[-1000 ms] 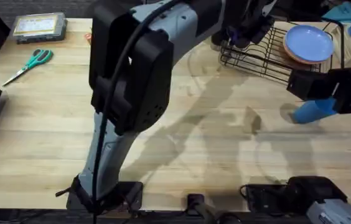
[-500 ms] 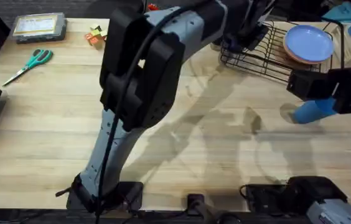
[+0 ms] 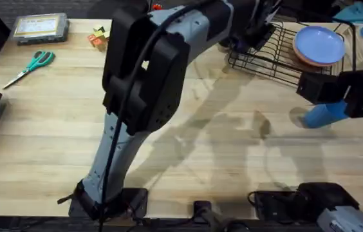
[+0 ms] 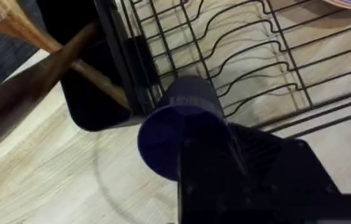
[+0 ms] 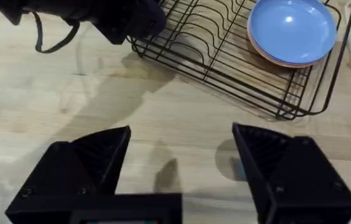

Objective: Pick up the cup on the table and put them onto the rack.

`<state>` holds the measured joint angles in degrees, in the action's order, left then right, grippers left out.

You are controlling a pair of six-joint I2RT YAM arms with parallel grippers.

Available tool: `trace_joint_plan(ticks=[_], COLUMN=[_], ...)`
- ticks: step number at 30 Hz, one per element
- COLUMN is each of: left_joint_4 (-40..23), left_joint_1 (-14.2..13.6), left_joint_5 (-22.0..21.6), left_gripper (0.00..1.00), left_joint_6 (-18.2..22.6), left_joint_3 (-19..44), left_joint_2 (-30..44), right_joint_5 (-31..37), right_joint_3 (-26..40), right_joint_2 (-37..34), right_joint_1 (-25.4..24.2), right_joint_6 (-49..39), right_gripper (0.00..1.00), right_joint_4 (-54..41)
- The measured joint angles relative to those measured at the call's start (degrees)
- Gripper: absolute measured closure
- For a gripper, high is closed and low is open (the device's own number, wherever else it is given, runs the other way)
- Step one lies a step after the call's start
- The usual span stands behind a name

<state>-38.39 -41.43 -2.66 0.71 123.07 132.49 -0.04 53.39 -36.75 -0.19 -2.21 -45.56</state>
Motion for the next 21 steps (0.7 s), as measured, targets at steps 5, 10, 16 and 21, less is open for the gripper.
trace_joint_plan(ticks=[5,10,16,21], left_joint_4=[-0.17,-0.20,-0.15,-0.17], left_joint_1=[0.00,0.00,0.00,0.00], left_joint_5=[0.00,0.00,-0.01,-0.07], left_gripper=[0.911,0.880,0.811,0.632], left_joint_6=[0.02,0.04,0.07,0.33], left_joint_3=[0.00,0.00,0.00,0.02], left_joint_2=[0.00,0.00,0.00,0.00], right_joint_5=[-0.01,-0.01,0.00,-0.01], right_joint_3=[0.00,0.00,0.00,0.00], right_joint_2=[0.00,0.00,0.00,0.00], right_joint_1=[0.00,0.00,0.00,0.00], right_joint_6=[0.01,-0.01,-0.01,-0.01], right_gripper=[0.008,0.008,0.008,0.008], right_joint_4=[0.00,0.00,0.00,0.00])
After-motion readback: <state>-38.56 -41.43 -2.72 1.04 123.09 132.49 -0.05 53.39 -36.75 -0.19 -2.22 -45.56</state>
